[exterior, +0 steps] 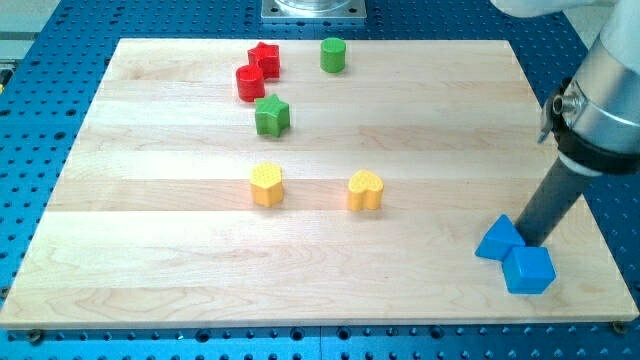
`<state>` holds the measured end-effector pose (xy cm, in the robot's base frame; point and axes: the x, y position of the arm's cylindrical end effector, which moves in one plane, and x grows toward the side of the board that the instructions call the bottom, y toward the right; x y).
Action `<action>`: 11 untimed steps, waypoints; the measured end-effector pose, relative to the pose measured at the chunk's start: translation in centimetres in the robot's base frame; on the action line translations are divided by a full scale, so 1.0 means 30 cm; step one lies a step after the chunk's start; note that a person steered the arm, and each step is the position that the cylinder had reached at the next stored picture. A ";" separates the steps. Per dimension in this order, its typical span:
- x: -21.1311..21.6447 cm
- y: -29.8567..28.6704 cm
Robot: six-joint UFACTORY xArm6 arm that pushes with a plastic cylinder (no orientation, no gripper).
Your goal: Move the red star vertically top to the blue blocks
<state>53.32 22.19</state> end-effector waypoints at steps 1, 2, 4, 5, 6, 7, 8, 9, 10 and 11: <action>-0.221 0.013; -0.346 -0.210; -0.336 -0.513; -0.335 -0.516; -0.335 -0.516; -0.335 -0.506; -0.335 -0.497; -0.335 -0.478; -0.335 -0.475; -0.389 -0.496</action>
<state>41.65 7.32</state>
